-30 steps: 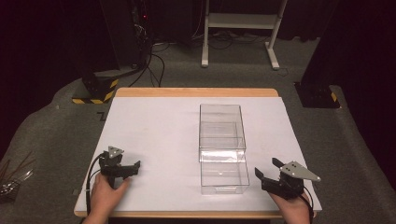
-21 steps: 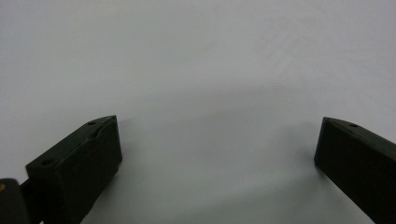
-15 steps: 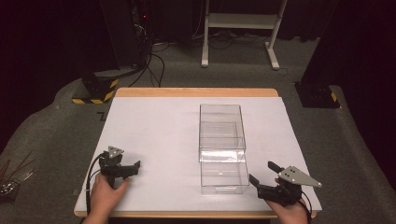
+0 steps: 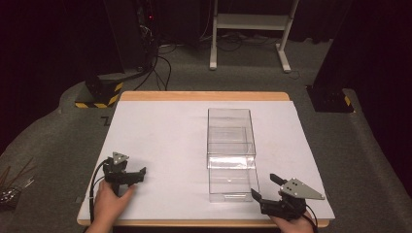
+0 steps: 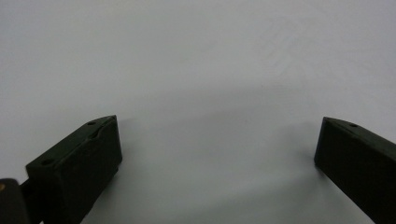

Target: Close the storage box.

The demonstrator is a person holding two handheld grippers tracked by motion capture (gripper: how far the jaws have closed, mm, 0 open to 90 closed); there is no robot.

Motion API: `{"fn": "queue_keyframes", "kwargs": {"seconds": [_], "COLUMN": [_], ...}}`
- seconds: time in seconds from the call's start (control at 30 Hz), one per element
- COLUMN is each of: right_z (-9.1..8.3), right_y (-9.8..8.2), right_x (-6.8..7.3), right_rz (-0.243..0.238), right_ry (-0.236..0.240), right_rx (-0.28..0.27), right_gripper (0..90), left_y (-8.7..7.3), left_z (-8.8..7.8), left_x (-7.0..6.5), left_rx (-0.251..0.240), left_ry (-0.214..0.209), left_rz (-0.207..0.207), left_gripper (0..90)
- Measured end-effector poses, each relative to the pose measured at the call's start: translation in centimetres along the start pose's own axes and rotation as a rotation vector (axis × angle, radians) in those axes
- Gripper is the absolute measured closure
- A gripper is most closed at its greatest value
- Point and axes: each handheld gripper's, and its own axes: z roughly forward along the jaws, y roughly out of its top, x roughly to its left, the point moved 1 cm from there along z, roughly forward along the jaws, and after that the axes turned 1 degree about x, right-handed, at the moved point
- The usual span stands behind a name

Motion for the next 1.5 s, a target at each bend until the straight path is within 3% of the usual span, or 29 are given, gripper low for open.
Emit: {"fn": "queue_keyframes", "kwargs": {"seconds": [0.3, 0.77, 0.87, 1.2, 1.5], "right_z": [0.7, 2.0, 1.9, 2.2, 2.7], "right_y": [-0.4, 0.2, 0.1, -1.1, -1.3], "right_x": [0.1, -0.3, -0.1, -0.4, -0.3], "right_rz": [-0.006, 0.022, 0.009, 0.01, 0.001], "right_ry": [0.033, 0.008, 0.002, 0.001, 0.001], "right_rx": [0.017, -0.008, -0.01, 0.044, 0.053], "right_gripper": [14.7, 16.3, 18.7, 18.9, 18.3], "left_y": [0.0, 0.0, 0.0, 0.0, 0.0], "left_z": [0.0, 0.0, 0.0, 0.0, 0.0], "left_x": [0.0, 0.0, 0.0, 0.0, 0.0], "left_rx": [0.0, 0.0, 0.0, 0.0, 0.0], "left_ry": [0.0, 0.0, 0.0, 0.0, 0.0], "left_rz": [-0.001, 0.0, 0.0, 0.0, 0.0], "left_gripper": [0.9, 0.9, 0.9, 0.9, 0.9]}}
